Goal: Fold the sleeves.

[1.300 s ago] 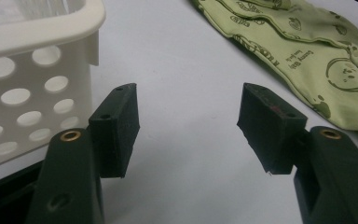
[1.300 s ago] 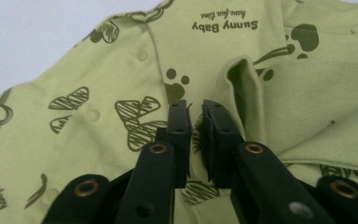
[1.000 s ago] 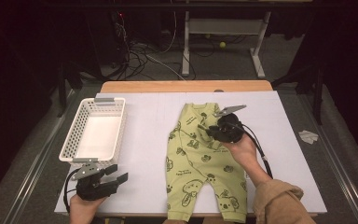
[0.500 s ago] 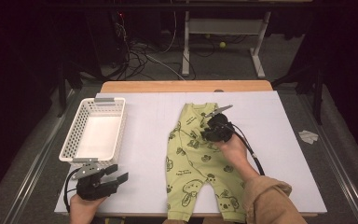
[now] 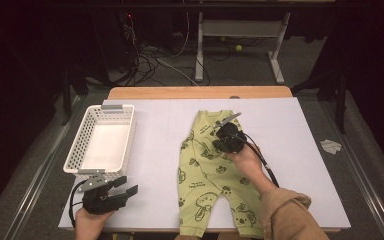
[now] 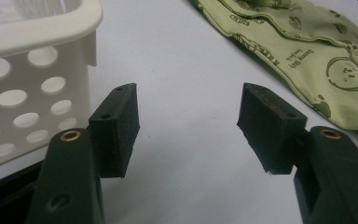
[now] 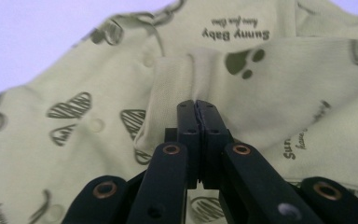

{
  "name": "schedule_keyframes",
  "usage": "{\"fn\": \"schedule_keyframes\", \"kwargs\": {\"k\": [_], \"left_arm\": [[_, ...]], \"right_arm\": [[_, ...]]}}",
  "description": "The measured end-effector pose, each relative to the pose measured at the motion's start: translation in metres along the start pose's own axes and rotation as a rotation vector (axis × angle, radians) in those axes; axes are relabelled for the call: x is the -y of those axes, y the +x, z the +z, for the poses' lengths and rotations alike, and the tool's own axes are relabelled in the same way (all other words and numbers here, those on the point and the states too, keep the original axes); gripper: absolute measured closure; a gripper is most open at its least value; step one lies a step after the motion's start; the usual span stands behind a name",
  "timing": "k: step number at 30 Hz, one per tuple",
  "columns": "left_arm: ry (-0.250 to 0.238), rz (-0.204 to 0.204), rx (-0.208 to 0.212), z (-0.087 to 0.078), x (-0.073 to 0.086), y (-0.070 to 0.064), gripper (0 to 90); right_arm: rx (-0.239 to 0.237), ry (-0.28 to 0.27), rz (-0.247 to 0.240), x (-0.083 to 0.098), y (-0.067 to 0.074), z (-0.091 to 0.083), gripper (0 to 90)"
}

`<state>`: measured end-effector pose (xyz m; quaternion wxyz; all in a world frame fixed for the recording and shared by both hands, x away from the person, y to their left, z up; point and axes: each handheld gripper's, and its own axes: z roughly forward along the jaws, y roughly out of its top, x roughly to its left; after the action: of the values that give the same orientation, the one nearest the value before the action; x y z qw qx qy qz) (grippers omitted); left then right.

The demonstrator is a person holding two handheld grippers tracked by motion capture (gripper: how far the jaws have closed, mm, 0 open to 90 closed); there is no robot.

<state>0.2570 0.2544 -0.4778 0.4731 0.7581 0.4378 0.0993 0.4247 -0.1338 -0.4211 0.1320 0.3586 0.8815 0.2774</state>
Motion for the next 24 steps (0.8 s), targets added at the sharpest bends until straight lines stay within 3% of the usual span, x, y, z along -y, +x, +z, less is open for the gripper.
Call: {"fn": "schedule_keyframes", "kwargs": {"k": [5,7,13,15,18,24], "left_arm": [[0.004,0.001,-0.001,0.000,0.000,0.000,35.7],[0.003,0.001,-0.001,0.000,0.000,0.000,35.7],[0.001,0.002,0.000,0.000,0.000,0.000,35.7],[0.003,0.002,0.000,0.000,0.000,0.000,35.7],[0.004,0.004,-0.001,0.001,0.000,0.000,35.7],[0.004,0.002,-0.004,0.001,0.000,-0.001,35.7]], "right_arm": [[-0.030,-0.012,-0.039,-0.003,0.014,-0.007,90.0],[-0.040,-0.003,-0.063,-0.002,0.019,-0.004,90.0],[-0.065,0.036,-0.066,0.000,0.029,0.015,89.2],[-0.070,0.043,-0.046,0.002,0.028,0.018,84.8],[-0.062,0.008,-0.027,0.003,0.024,0.013,78.5],[0.000,-0.015,0.023,0.011,0.004,-0.001,80.3]]}}
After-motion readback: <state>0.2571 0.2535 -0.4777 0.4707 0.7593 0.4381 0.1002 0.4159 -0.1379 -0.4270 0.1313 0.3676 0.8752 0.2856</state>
